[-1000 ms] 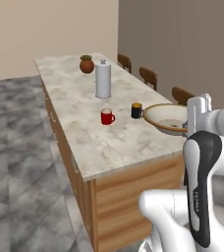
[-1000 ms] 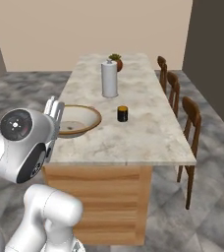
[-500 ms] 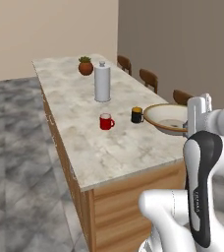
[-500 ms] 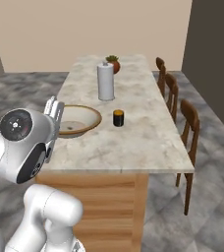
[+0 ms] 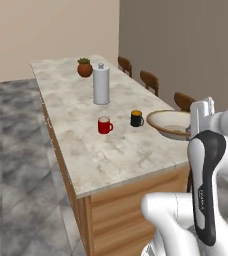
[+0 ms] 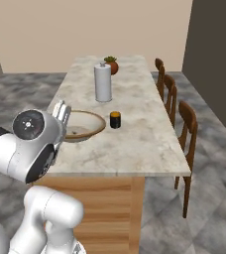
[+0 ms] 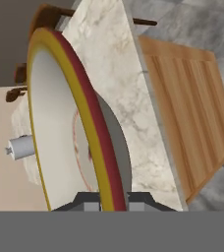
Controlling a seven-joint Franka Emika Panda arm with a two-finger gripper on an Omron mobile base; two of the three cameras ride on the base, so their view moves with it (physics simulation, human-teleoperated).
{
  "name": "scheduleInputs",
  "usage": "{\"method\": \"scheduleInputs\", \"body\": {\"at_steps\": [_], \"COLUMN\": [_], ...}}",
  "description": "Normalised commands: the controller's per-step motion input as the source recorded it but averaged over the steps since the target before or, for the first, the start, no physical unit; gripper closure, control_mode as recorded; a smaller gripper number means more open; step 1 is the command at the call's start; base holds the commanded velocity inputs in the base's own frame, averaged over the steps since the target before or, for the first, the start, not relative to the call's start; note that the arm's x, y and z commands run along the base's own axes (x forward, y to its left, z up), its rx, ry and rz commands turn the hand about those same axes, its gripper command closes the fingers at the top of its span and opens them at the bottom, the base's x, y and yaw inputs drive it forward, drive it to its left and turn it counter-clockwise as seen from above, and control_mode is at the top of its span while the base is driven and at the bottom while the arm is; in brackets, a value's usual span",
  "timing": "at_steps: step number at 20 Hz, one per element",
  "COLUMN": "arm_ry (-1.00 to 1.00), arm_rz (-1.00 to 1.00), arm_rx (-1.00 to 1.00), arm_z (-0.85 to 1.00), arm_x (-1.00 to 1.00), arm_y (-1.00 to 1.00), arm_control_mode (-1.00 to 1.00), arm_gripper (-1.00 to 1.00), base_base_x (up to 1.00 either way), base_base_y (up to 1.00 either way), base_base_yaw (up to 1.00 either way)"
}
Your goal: Clear the mugs and bowl far away from the sink.
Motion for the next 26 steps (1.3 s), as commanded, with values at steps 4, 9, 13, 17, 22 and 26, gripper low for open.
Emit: {"method": "scheduleInputs", "body": {"at_steps": [4, 9, 13, 17, 22, 26], "arm_ry": [0.15, 0.16, 0.00, -0.04, 0.06, 0.19], "arm_rz": [0.10, 0.14, 0.13, 0.07, 0.07, 0.04], "arm_rx": [0.01, 0.00, 0.02, 0.00, 0.00, 0.00], "arm_z": [-0.43, -0.55, -0.43, -0.72, -0.55, -0.42], "arm_x": [0.45, 0.45, 0.85, 0.76, 0.64, 0.72], "arm_y": [-0.29, -0.17, -0.01, -0.03, -0.13, -0.18], "arm_control_mode": [-1.00, -1.00, -1.00, -1.00, -1.00, -1.00], "arm_gripper": [1.00, 1.00, 1.00, 1.00, 1.00, 1.00], "base_base_x": [0.00, 0.00, 0.00, 0.00, 0.00, 0.00], "base_base_y": [0.00, 0.00, 0.00, 0.00, 0.00, 0.00], "base_base_yaw": [0.00, 0.00, 0.00, 0.00, 0.00, 0.00]}}
